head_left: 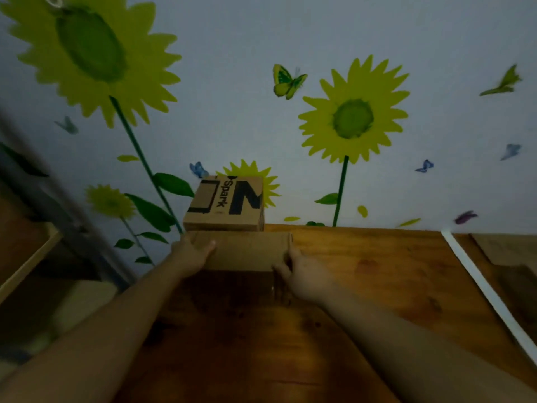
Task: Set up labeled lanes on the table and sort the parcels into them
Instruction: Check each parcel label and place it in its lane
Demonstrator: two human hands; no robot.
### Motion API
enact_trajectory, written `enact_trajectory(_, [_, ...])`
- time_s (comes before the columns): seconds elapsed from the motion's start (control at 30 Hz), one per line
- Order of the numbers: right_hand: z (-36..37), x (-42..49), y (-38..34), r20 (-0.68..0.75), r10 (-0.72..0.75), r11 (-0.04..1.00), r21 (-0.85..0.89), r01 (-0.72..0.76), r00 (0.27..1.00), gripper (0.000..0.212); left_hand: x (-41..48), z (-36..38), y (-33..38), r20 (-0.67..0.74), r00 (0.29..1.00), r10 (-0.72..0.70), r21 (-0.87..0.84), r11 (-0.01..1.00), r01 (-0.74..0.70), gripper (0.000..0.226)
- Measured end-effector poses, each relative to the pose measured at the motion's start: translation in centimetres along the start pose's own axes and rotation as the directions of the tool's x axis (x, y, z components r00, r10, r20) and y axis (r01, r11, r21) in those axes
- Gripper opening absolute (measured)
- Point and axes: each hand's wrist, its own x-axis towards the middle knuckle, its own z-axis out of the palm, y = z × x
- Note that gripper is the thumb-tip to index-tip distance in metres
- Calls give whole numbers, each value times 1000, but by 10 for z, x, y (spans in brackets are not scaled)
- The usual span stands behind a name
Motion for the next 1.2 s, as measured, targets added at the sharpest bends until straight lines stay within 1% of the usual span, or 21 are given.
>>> enact_trajectory(0.03, [-1,-2,-2,-26,41,997,72,-39,999,34,4,1,0,21,1000,-1,-2,1000,1,84])
enact_trajectory(0.07, [-2,-4,-1,-53,83,989,130,-76,995,33,5,2,-1,78,997,0,-13,1000,1,79])
enact_trajectory(0.1, [-6,-7,1,-75,129,975,189,-113,989,36,4,4,-2,134,991,4,-12,1000,-2,74])
enact_trajectory(0.13, [-10,-10,4,-89,177,955,255,-150,980,44,2,8,-5,177,984,-8,5,1000,7,71])
enact_trajectory(0.2, [-19,-19,17,-71,286,905,347,-245,956,65,-6,18,-9,242,970,-28,40,999,19,70])
enact_trajectory(0.23, [-22,-23,24,-42,326,886,362,-290,945,71,-13,23,-6,267,963,-20,42,999,9,68])
enact_trajectory(0.3, [-29,-30,40,-7,361,863,382,-331,933,73,-28,35,4,304,952,37,17,999,-44,59])
enact_trajectory(0.37, [-38,-42,57,-69,375,841,445,-308,924,71,-46,46,19,309,945,104,-10,994,-106,44])
enact_trajectory(0.43, [-51,-58,76,-146,404,801,532,-272,903,65,-69,58,34,261,948,184,-101,982,-162,30])
enact_trajectory(0.5, [-64,-76,99,-184,428,759,604,-242,885,54,-91,73,46,199,952,233,-211,959,-191,26])
enact_trajectory(0.63, [-83,-112,148,-243,430,728,663,-175,869,34,-131,114,65,34,977,210,-353,917,-185,18])
enact_trajectory(0.67, [-87,-120,161,-247,424,724,671,-162,871,30,-141,124,70,24,980,195,-404,899,-169,23])
enact_trajectory(0.73, [-95,-137,186,-247,412,710,691,-139,877,24,-162,143,79,51,985,162,-497,860,-116,54])
enact_trajectory(0.77, [-98,-145,197,-251,403,704,700,-123,880,22,-173,151,83,66,986,154,-529,843,-96,66])
enact_trajectory(0.8, [-102,-153,207,-261,394,702,705,-104,881,21,-186,158,88,69,985,156,-547,832,-94,71])
enact_trajectory(0.87, [-112,-168,220,-294,362,700,713,-50,885,26,-210,169,98,50,981,190,-546,827,-132,67])
enact_trajectory(0.97, [-131,-190,231,-388,274,731,679,72,880,54,-240,172,113,-31,957,288,-540,801,-259,62])
enact_trajectory(1.0, [-139,-198,232,-417,232,732,670,125,879,59,-248,171,117,-53,945,323,-542,786,-299,61])
enact_trajectory(1.07, [-152,-211,231,-467,164,722,657,217,869,62,-260,166,124,-98,918,384,-550,748,-371,58])
enact_trajectory(1.1, [-157,-217,231,-501,147,727,639,251,853,63,-266,164,126,-115,904,412,-547,733,-404,59])
enact_trajectory(1.2, [-164,-234,230,-583,142,732,606,312,800,65,-277,162,132,-146,860,489,-525,698,-486,61])
